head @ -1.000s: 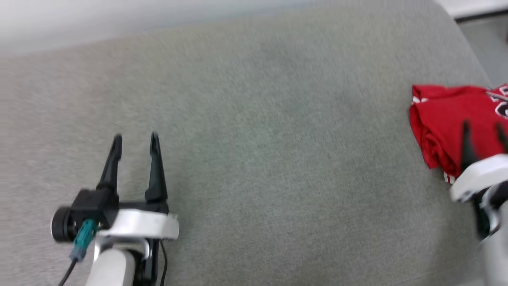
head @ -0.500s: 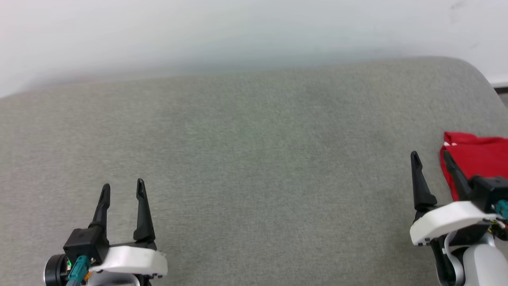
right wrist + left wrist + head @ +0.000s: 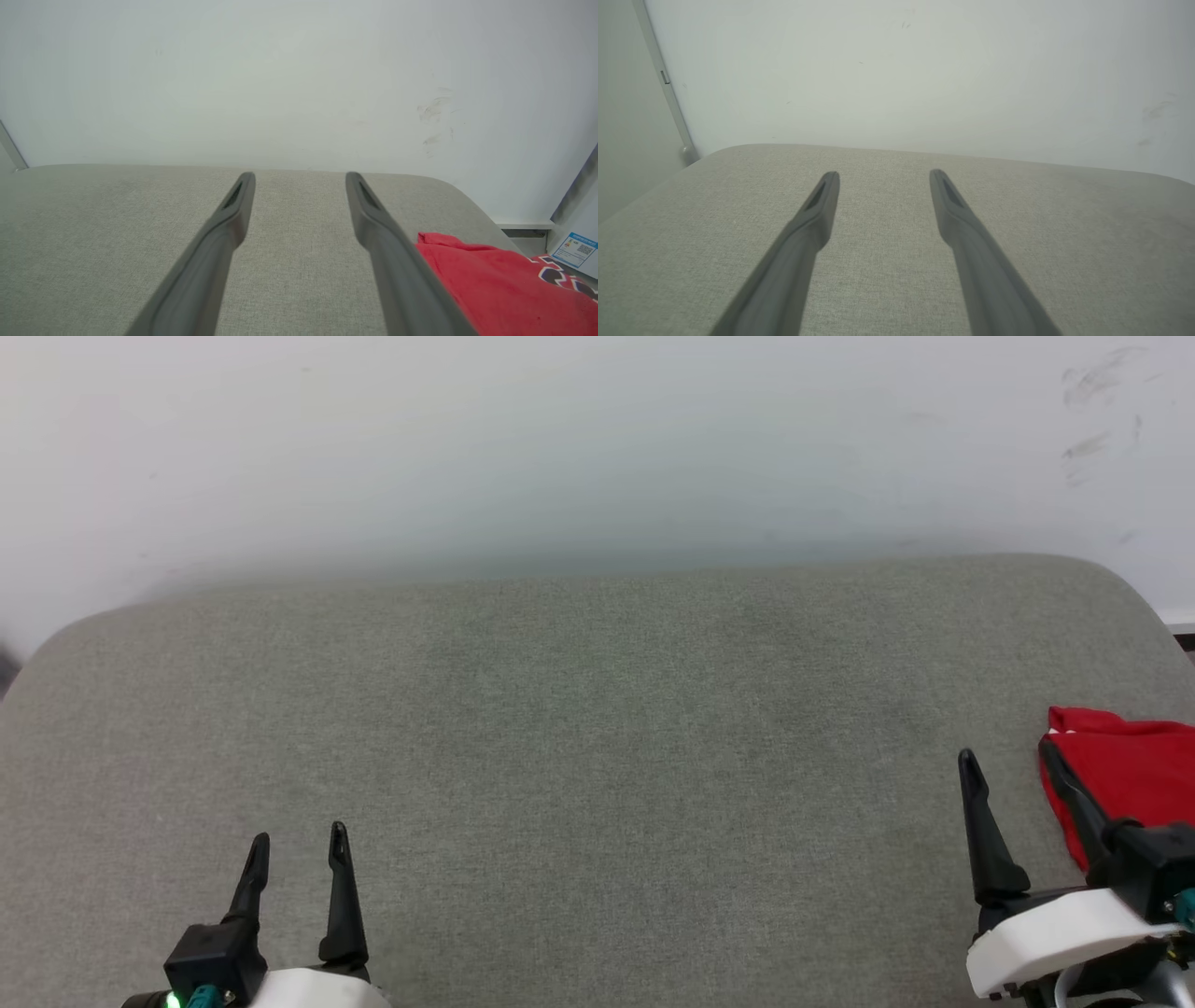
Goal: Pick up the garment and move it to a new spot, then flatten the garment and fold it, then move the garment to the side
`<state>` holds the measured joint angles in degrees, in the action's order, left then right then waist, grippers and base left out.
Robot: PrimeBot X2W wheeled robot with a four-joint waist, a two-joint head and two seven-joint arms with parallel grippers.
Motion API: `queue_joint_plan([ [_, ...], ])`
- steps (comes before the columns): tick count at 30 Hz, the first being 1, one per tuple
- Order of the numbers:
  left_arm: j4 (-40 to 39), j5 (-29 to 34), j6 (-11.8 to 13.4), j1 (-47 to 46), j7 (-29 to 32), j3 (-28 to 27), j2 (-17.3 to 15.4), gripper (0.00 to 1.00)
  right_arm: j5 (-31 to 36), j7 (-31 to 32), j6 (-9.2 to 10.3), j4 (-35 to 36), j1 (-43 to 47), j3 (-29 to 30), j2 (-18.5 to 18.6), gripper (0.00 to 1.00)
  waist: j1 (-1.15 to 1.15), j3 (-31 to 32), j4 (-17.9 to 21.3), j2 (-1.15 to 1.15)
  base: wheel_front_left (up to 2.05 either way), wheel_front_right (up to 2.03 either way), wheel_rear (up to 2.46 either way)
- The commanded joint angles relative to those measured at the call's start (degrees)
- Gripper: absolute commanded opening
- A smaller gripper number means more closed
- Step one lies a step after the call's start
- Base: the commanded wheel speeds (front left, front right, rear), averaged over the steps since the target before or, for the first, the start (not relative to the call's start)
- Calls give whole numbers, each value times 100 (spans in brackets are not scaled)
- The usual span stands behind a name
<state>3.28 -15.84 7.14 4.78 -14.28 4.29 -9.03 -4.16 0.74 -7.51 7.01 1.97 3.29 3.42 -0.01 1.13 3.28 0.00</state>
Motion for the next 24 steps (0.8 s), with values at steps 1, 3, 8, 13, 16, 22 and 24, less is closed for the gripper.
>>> queue_joint_plan([
  [1,32,26,19,111,-6,24,-40,100,58,78,4,162,165,8,-20,100,1,58,-6,0,0,0,0],
  [3,58,51,-1,116,-10,63,-52,100,78,143,4,287,254,8,-22,100,1,96,-12,0,0,0,0],
  [8,112,84,-29,86,-11,148,-73,100,98,247,4,468,378,-19,-30,100,1,126,-17,0,0,0,0],
  [13,155,64,-38,17,-3,182,-89,100,68,249,4,503,375,-44,-37,100,1,121,-6,0,0,0,0],
  [16,191,51,-53,-29,-4,206,-105,100,54,235,4,499,356,-38,-38,100,1,112,-7,0,0,0,0],
  [22,240,17,-92,-70,-11,234,-124,100,34,215,4,486,346,-29,-40,100,1,101,-16,0,0,0,0],
  [24,278,25,-83,-25,5,241,-93,0,39,228,0,407,334,-37,-13,0,1,100,-16,0,0,0,0],
])
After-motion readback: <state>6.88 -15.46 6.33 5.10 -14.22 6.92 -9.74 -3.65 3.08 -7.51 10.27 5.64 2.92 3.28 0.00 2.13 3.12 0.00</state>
